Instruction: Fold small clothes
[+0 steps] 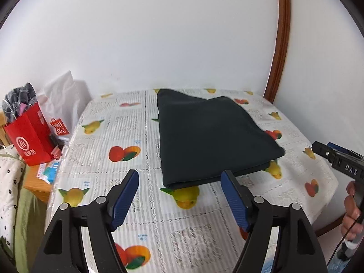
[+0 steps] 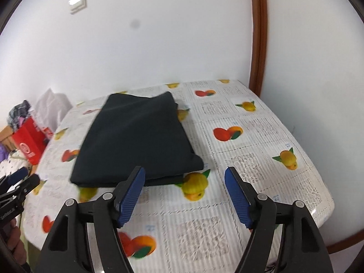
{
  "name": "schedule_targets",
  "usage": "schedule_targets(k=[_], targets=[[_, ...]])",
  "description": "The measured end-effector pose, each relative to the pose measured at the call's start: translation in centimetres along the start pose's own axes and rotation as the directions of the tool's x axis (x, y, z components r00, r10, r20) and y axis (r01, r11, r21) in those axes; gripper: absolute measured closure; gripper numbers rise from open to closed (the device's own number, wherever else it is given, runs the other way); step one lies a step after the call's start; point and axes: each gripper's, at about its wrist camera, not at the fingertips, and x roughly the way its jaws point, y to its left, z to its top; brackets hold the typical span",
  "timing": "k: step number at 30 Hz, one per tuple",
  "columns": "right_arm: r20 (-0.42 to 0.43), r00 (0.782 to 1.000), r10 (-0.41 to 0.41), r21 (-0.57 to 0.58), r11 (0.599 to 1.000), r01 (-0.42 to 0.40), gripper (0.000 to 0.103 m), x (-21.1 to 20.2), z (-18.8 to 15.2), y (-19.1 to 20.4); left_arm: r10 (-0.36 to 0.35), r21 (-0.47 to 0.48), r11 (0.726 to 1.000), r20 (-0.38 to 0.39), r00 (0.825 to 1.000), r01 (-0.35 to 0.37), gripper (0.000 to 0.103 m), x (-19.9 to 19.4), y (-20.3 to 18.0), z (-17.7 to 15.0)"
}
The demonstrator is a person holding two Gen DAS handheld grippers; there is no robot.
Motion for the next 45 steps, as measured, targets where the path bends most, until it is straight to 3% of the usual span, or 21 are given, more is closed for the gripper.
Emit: schedule_targets(k=[4,9,26,45], targets=[[0.036,0.999,-0.004,0.012,1.000,0.004,0.011,-3.3,-0.6,0.4,0.014,0.007,1.000,0.027,1.000,-0.014,0.022,-2.7,-0.9,-0.3],[0.077,0.997,-0.028,0.000,1.000,0.028,0.001,-6.6,-1.3,0.7,0.028,0.020,0.999,0.053,0.998,-0.029,0.014,-5.0,-1.4,-0.7],[0.092,0.994,-0.052,0.002,0.999,0.053,0.000,-9.8,-2.6,1.1,0.028,0.002,1.000,0.069,0.997,-0.028,0.012,-7.0,-1.4,-1.6],[0.078,0.996,-0.049,-0.008,0.999,0.050,0.000,-9.6,-3.1,1.4,0.038,-0.003,0.999,0.055,0.998,-0.038,0.012,-6.8,-1.6,-1.8]])
